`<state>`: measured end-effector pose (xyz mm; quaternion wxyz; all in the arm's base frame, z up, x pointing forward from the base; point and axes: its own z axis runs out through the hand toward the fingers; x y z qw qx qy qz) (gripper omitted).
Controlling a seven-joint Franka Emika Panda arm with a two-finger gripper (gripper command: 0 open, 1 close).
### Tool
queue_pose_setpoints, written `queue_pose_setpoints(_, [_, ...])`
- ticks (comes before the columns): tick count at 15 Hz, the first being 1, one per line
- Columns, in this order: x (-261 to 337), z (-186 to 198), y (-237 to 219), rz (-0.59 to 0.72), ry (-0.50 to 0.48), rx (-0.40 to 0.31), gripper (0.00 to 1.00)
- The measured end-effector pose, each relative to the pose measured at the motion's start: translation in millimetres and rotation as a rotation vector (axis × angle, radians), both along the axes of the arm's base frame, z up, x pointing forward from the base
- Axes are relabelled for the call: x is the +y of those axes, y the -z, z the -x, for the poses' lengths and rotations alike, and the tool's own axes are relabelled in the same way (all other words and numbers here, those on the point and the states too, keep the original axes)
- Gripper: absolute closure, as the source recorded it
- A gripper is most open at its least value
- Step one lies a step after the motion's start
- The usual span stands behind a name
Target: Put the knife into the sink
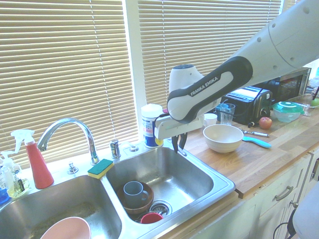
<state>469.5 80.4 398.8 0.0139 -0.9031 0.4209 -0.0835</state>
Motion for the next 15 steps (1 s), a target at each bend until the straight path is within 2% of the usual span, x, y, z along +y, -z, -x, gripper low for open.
queue_pose_setpoints(3, [18, -1, 71, 0.002, -0.036, 0.018, 1.0])
queue_pose_setpoints(7, [23, -4, 166, -0.004, -0.037, 0.049, 1.0])
queue_pose_setpoints(14, [45, -24, 249, 0.003, -0.027, 0.084, 1.0])
queue_pose_setpoints(15, [47, -27, 253, 0.003, -0.02, 0.084, 0.0])
